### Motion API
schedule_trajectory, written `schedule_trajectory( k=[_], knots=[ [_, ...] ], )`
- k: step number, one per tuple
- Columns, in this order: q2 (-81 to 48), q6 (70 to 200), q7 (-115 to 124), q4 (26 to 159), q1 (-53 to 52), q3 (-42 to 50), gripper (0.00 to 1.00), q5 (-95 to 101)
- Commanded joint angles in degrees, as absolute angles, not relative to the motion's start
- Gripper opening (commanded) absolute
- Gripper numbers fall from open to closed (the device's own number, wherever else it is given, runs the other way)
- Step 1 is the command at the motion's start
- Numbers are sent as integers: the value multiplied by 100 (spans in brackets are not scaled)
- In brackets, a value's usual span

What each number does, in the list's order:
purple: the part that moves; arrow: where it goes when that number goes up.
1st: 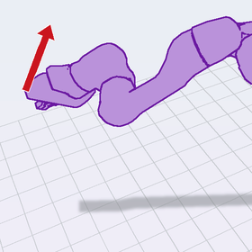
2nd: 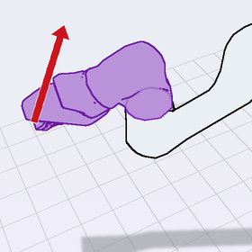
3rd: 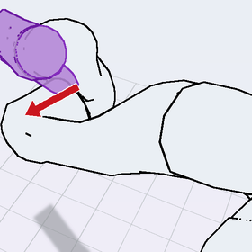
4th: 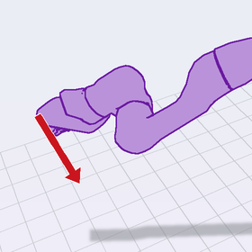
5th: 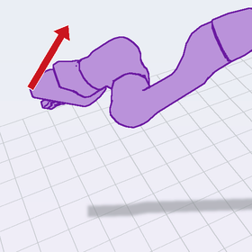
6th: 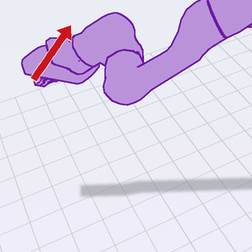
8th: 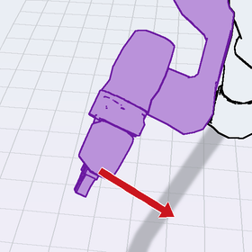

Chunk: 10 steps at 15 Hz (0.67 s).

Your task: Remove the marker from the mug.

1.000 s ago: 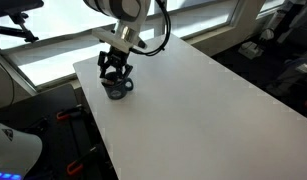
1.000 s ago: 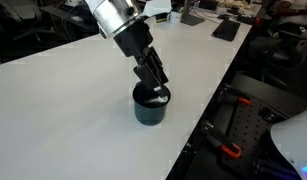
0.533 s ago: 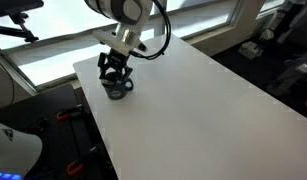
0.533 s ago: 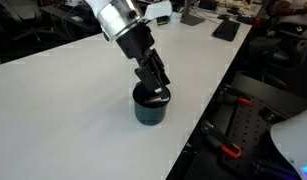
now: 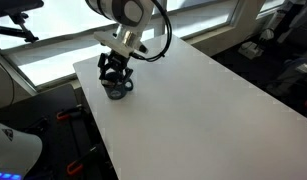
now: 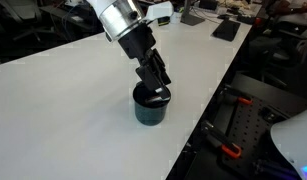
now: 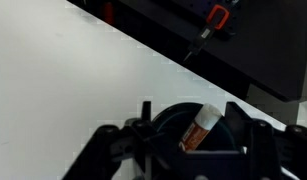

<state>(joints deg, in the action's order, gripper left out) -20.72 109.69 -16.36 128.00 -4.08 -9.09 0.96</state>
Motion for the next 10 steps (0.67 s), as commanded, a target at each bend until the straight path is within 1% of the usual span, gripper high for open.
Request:
schedule_trajectory(
  k=[1, 2, 3, 4, 5, 7, 8, 9, 10],
  knots=[
    [-2125, 10851, -1613, 12761, -410, -875, 79, 8],
    [-2145, 10849, -1619, 12758, -405, -875, 81, 4],
    [-2161, 10851, -1617, 12758, -403, -875, 79, 6],
    [-2178, 10851, -1616, 12759, -402, -875, 80, 8],
    [-2194, 10851, -1616, 12758, -399, -874, 79, 6],
    [-2219, 10856, -1620, 12759, -395, -875, 72, 10],
    [-2221, 10865, -1620, 12765, -393, -875, 51, 10],
    [-2225, 10863, -1618, 12766, -389, -875, 47, 7],
    [-2231, 10854, -1622, 12760, -380, -874, 40, 0]
  ],
)
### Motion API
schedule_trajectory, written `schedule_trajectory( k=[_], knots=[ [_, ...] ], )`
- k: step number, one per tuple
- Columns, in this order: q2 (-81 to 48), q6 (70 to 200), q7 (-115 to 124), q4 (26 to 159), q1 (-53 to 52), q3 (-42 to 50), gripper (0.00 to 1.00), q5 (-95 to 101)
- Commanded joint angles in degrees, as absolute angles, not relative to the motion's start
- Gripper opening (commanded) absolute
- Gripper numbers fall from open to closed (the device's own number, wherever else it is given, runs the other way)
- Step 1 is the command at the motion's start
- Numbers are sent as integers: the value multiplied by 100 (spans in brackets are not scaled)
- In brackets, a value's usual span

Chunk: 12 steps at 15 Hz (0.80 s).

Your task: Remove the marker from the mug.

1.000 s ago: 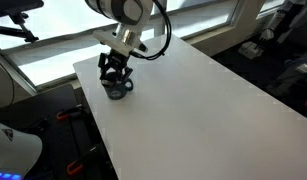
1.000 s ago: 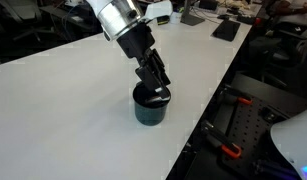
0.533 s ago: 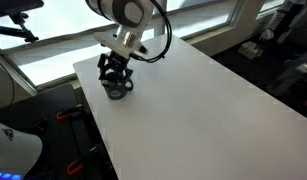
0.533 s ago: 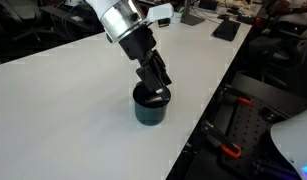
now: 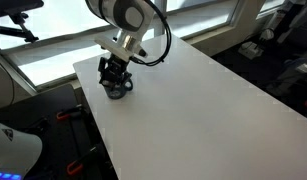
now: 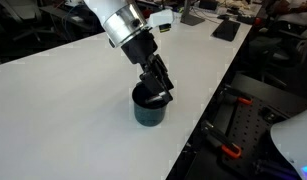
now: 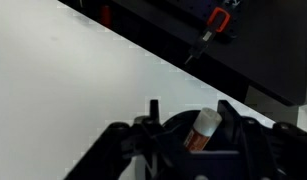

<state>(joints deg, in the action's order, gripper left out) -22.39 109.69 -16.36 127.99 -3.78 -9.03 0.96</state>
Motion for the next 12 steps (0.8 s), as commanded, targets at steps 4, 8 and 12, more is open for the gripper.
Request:
schedule_trajectory(
  k=[4, 8, 12],
  knots=[
    [-2234, 10752, -1623, 12730, -358, -870, 9, -2],
    [-2237, 10771, -1649, 12738, -346, -869, 5, -3],
    [-2212, 10771, -1620, 12752, -324, -858, 5, -46]
  ],
)
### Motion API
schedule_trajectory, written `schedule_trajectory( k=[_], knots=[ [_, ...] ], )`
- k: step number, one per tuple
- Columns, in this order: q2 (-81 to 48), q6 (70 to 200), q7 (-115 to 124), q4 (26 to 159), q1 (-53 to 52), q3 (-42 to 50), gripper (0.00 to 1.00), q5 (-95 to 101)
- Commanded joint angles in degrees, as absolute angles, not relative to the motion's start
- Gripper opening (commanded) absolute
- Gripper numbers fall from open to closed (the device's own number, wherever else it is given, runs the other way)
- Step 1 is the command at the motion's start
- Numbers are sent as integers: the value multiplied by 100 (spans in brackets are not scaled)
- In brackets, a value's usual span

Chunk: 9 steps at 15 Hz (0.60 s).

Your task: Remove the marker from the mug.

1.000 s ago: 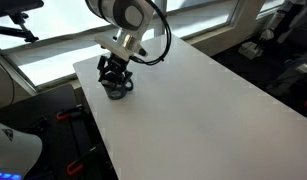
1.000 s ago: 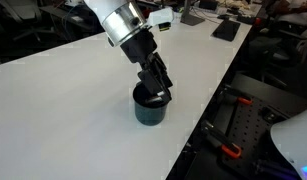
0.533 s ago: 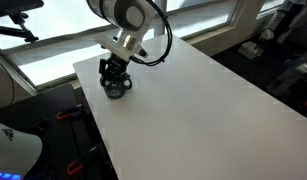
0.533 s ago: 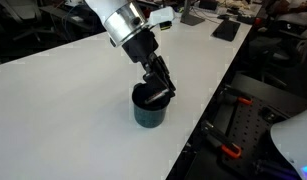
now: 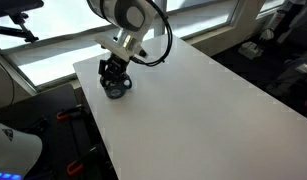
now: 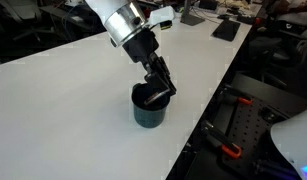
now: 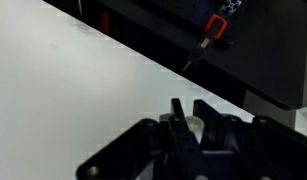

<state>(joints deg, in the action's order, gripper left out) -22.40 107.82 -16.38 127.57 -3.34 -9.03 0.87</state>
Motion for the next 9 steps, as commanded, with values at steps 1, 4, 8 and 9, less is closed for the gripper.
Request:
schedule_trajectory(
  k=[1, 4, 8, 9],
  knots=[
    [-2149, 10801, -1590, 12790, -319, -842, 5, -31],
    [-1714, 10908, -1396, 13022, -303, -749, 5, 83],
    [-1149, 10932, -1174, 13232, -305, -599, 5, 230],
    [-1028, 10919, -1170, 13264, -297, -571, 5, 238]
  ],
)
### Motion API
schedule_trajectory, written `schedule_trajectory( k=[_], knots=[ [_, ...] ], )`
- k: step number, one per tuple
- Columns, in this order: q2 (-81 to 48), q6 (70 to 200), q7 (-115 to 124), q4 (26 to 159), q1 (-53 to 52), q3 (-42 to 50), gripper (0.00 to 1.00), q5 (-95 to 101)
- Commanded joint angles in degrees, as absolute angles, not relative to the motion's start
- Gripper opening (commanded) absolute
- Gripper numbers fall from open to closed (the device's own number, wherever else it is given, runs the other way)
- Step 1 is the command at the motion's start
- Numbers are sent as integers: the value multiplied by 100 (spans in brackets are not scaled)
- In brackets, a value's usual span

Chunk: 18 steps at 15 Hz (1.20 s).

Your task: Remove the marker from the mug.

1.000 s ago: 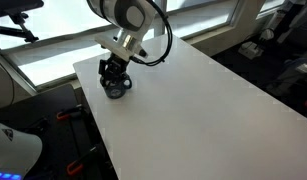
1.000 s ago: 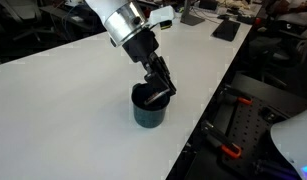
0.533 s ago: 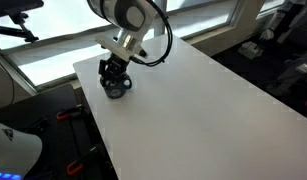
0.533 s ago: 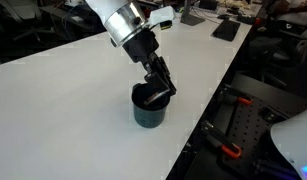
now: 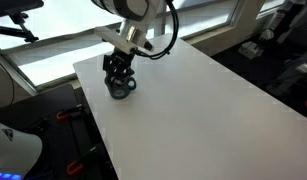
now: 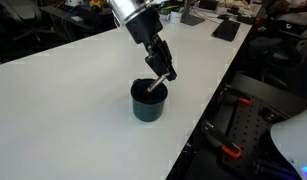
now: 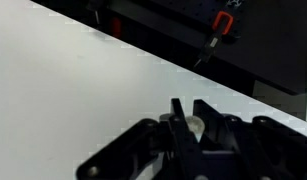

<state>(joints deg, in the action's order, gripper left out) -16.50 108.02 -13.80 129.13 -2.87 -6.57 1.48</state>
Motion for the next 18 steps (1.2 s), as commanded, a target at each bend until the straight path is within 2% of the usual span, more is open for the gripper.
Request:
schedule_trajectory(
  k=[1, 10, 18],
  knots=[
    [-887, 10906, -1152, 13301, -296, -544, 5, 252],
    [313, 10926, -917, 13750, -335, -487, 5, 596],
    [333, 10929, -436, 13866, -199, -318, 5, 1132]
  ],
)
